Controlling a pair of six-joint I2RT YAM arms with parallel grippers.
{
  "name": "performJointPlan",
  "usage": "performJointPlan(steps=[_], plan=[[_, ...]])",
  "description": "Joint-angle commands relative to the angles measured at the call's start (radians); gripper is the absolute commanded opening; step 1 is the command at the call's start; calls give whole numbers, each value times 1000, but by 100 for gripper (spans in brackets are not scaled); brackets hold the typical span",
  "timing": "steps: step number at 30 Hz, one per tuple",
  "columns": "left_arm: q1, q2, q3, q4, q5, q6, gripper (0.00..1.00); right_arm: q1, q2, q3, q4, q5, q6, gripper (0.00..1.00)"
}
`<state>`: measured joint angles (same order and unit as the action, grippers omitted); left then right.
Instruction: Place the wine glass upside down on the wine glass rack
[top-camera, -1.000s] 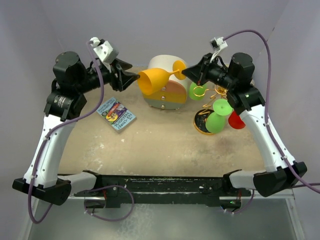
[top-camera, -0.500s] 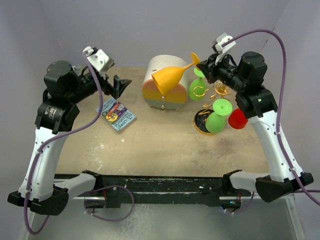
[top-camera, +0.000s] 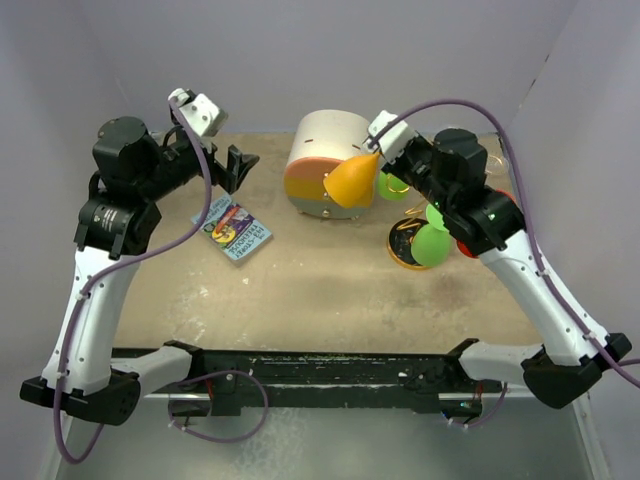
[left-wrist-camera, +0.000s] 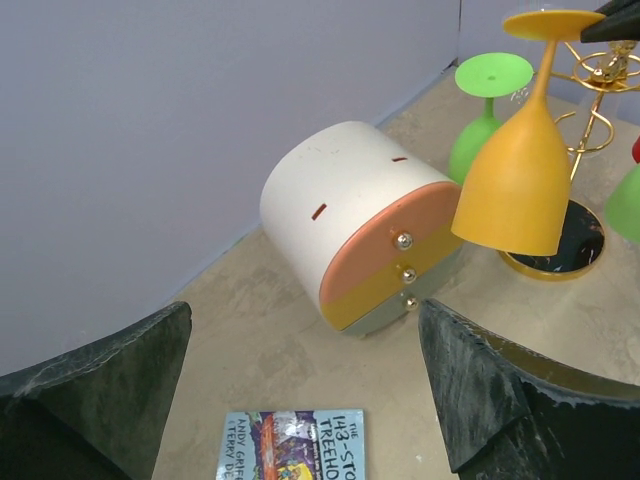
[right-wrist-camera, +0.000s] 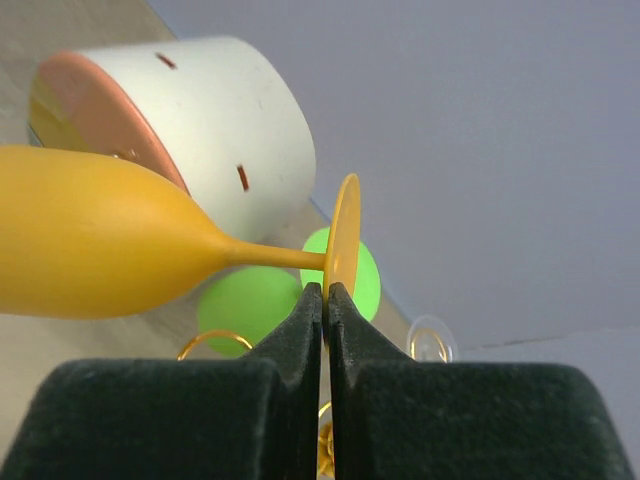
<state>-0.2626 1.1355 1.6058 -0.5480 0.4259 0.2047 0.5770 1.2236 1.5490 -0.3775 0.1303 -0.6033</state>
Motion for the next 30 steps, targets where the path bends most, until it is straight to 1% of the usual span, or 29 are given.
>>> performJointPlan(steps=[1,3,9,19,30], plan=[[8,17,21,30,-35,24,98,45,-5,-47,53,198,-165,0],[8,26,25,30,-42,24,100,55,-3,-65,61,219,-187,0],[8,36,22,36,-53,24,99,72,14,-96,63,295,-237,0],[8,36,17,40,-50,25,99,74,17,-134,57,354,-257,0],[9,35,15,42,-39,19,99,73,-17,-176,30,395,-267,0]])
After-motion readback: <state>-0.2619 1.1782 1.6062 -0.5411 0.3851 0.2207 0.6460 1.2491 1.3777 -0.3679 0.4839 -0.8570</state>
